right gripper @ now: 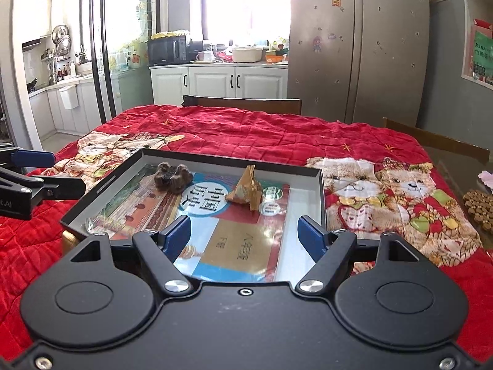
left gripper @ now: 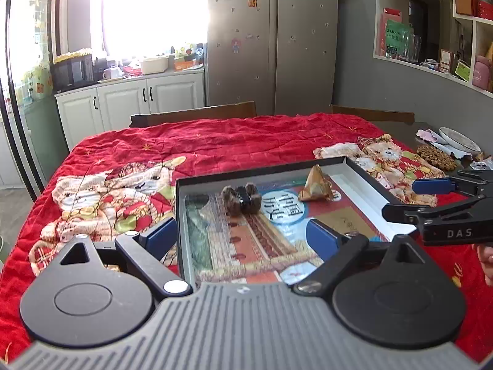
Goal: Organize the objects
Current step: 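Withdraw both tools from the box back toward the pile of items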
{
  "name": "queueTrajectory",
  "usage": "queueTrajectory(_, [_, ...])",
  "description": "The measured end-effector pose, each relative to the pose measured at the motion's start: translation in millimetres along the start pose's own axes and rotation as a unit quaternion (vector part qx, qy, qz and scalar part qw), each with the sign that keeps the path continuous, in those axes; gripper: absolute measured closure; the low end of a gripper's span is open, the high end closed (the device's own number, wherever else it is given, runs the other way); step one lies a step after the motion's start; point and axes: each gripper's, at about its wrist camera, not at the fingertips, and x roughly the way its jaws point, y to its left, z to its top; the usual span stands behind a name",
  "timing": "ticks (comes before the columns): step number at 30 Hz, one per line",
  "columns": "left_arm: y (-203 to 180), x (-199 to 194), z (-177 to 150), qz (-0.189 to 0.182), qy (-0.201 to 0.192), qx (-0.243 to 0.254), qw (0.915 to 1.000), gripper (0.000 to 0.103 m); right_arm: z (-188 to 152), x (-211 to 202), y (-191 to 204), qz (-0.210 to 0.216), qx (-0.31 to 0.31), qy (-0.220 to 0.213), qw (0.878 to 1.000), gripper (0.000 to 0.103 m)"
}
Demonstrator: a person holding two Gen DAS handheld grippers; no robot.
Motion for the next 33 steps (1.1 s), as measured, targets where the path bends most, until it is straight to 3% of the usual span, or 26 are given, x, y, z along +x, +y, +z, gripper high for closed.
queueTrajectory(19, [1, -25, -23, 0.006, -0.002, 0.016, 0.9999, 0.005, -36, -39, -7, 0.011, 0.016, 0.003, 1.0, 0.028])
queueTrajectory(33, [-5, -21, -57, -0.026, 0.042, 0.018, 0.9986, 0.005, -68, -46, -22, 0.024, 0.064, 0.027, 0.997, 0.033])
